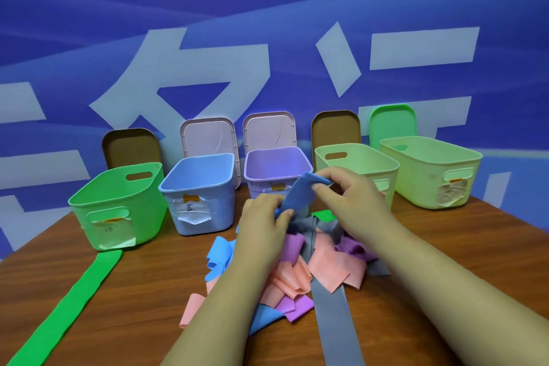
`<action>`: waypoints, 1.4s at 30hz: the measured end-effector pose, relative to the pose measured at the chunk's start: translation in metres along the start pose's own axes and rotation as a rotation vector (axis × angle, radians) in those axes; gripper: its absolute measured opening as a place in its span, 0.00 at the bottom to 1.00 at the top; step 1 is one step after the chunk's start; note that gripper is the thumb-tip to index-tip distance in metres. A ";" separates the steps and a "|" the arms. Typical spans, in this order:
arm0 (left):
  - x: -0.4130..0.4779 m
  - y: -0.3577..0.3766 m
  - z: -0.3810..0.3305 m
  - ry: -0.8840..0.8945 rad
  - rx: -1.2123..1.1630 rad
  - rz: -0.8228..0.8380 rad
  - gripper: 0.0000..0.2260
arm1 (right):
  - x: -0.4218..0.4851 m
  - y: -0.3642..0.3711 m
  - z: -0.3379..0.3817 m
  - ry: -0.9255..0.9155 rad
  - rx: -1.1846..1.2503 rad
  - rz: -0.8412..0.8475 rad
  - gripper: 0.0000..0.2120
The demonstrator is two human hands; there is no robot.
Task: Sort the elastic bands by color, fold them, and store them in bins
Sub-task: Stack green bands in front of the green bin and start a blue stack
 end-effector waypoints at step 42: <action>-0.159 -0.180 0.052 -0.584 -0.510 -0.058 0.04 | 0.096 0.097 0.088 0.223 0.235 0.014 0.06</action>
Point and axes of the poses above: each hand's wrist, its own x-axis towards the middle knuckle, its own y-axis out of the palm, z = x × y, the point moved 5 cm from there along x, towards the middle knuckle, and after that the axes turned 2 degrees about x, right-handed, at the moved point
